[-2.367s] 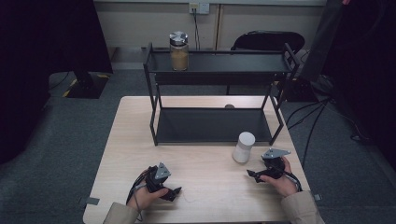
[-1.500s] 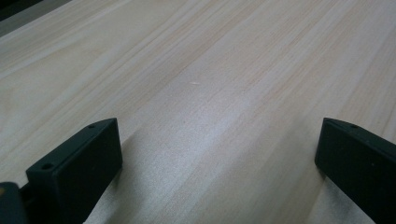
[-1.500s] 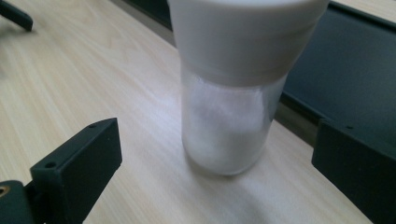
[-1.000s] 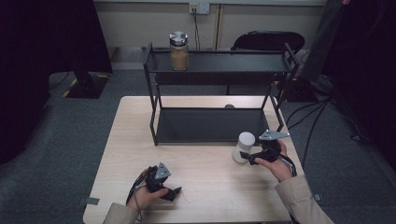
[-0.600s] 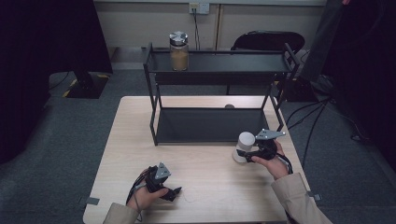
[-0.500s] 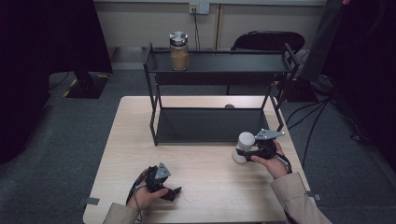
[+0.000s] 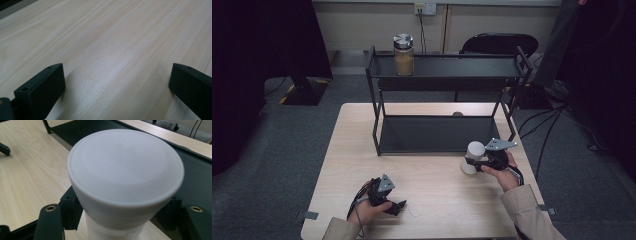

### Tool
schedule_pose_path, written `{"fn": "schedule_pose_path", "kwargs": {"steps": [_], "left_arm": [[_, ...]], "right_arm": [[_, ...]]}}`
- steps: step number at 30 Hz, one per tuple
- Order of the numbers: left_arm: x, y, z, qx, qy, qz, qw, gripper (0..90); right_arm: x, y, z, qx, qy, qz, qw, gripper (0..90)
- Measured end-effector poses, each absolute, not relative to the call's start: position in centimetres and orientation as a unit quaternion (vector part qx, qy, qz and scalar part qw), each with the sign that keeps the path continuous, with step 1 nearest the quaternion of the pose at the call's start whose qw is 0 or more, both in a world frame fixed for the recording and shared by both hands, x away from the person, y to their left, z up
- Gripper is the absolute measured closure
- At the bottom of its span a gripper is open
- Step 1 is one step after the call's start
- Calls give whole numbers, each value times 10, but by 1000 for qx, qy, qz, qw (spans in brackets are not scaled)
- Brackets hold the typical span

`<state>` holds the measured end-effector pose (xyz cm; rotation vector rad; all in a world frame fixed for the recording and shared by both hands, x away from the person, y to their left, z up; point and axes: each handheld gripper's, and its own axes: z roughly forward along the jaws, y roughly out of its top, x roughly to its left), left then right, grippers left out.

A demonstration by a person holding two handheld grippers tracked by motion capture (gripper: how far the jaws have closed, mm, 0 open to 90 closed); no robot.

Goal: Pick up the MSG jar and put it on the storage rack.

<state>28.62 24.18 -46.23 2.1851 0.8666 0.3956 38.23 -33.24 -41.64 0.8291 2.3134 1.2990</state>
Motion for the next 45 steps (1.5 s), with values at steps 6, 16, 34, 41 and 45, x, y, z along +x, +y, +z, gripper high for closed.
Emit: {"fn": "schedule_pose_path", "kwargs": {"steps": [6,16,34,41,45], "left_arm": [[286,242,-462,852,338,154,370,0],[286,242,-462,852,338,154,370,0],[286,242,-462,852,338,154,370,0],[286,242,-462,852,338,154,370,0],[286,242,-462,852,338,154,370,0]], "right_arm": [[381,-331,-414,290,821,460,174,347],[381,-331,-396,276,827,460,166,348],[391,-320,-335,251,837,464,144,348],[395,-314,-300,234,841,463,151,349],[398,-312,-281,234,840,465,149,349]]}}
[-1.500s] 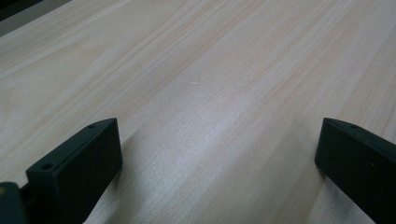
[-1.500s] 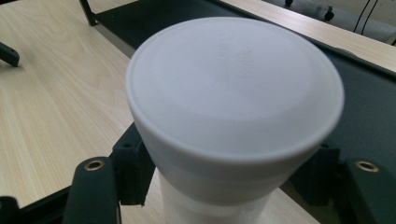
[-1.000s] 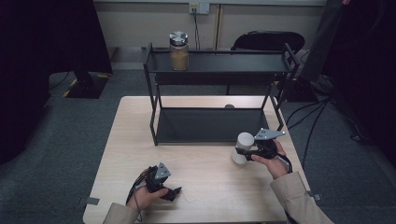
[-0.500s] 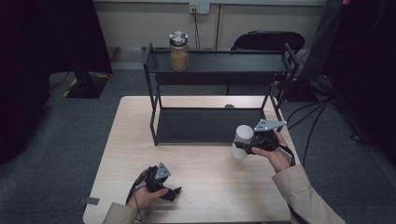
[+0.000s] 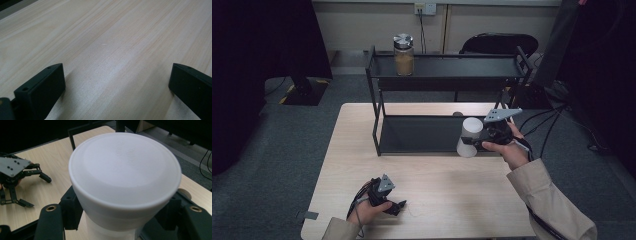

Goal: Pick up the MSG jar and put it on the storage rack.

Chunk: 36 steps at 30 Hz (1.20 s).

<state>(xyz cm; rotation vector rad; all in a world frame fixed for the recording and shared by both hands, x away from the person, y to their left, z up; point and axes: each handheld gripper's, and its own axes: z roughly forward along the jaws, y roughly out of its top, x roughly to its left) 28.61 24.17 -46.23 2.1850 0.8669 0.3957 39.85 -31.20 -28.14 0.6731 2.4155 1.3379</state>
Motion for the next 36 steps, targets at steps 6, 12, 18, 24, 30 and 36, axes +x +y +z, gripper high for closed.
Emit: {"fn": "schedule_pose_path", "kwargs": {"steps": [6,12,18,24,30,36], "left_arm": [[286,242,-462,852,338,154,369,0],[286,242,-462,851,338,154,370,0],[286,242,-462,852,338,154,370,0],[286,242,-462,852,338,154,370,0],[286,242,-462,851,338,154,370,0],[286,242,-462,851,339,154,370,0]], "right_arm": [[403,-311,-255,235,836,472,153,349],[406,-309,-230,232,838,469,157,348],[409,-307,-206,235,837,469,154,349],[414,-301,-185,233,840,466,152,348],[420,-296,-166,237,839,465,156,349],[424,-289,-144,239,837,466,160,348]]}}
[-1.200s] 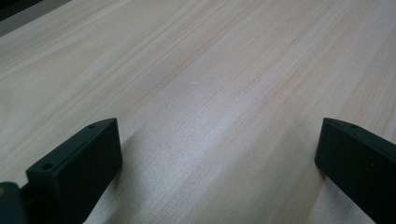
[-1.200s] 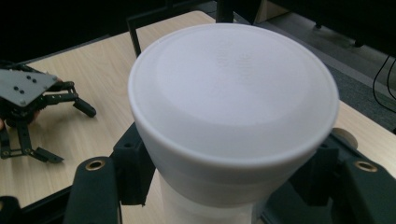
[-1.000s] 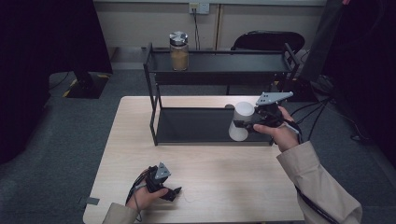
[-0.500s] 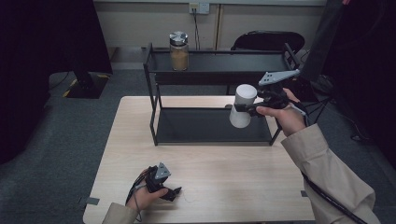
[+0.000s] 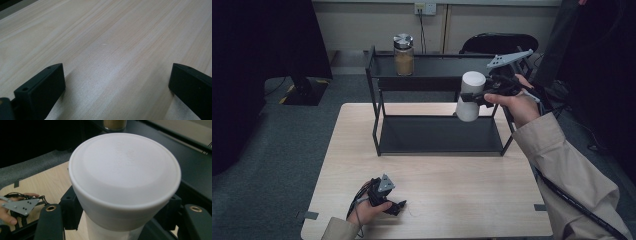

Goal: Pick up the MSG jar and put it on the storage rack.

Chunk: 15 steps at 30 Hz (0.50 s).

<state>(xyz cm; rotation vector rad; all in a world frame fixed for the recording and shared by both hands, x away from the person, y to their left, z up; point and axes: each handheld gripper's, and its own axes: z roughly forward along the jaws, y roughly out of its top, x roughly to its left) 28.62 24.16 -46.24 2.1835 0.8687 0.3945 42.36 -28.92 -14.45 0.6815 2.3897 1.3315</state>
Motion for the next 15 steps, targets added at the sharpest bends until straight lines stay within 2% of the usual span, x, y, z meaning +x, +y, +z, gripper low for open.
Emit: {"fn": "schedule_pose_path", "kwargs": {"steps": [15], "left_arm": [[286,242,-462,852,338,154,370,0]], "right_arm": [[437,-269,-100,249,825,475,178,348]]}}
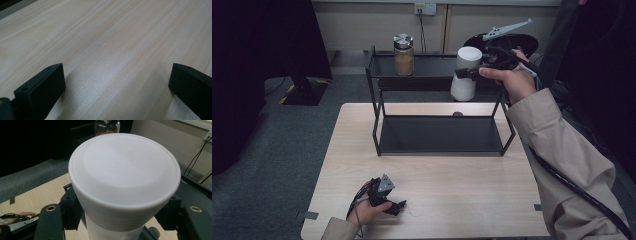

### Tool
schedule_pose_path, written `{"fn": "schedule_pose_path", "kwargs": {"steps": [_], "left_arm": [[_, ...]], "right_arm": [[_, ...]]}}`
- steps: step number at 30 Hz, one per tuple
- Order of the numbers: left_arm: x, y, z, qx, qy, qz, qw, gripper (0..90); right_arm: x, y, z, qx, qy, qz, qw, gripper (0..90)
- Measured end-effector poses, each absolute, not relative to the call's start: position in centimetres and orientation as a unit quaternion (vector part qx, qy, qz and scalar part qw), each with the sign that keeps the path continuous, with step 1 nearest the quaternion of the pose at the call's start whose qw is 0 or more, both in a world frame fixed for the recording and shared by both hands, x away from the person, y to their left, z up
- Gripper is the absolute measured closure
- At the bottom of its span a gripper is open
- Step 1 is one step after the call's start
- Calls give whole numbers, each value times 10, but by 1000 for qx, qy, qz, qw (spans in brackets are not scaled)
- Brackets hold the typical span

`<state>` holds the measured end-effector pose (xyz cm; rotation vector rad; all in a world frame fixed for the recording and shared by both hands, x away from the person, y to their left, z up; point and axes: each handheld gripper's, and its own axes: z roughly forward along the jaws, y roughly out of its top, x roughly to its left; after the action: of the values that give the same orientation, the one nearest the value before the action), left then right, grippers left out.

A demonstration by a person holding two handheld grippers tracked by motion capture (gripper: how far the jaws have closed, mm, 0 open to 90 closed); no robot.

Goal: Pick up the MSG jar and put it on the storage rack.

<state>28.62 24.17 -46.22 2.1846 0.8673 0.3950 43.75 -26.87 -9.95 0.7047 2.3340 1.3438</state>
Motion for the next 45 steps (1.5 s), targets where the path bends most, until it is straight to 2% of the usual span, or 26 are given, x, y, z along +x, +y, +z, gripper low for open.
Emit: {"fn": "schedule_pose_path", "kwargs": {"steps": [22,29,45], "left_arm": [[286,242,-462,851,338,155,370,0],[286,242,-462,852,338,154,369,0],[287,241,-461,853,337,155,367,0]], "right_arm": [[470,-236,-75,282,810,476,193,348],[480,-221,-68,297,805,466,214,348],[518,-207,-90,340,795,453,216,348]]}}
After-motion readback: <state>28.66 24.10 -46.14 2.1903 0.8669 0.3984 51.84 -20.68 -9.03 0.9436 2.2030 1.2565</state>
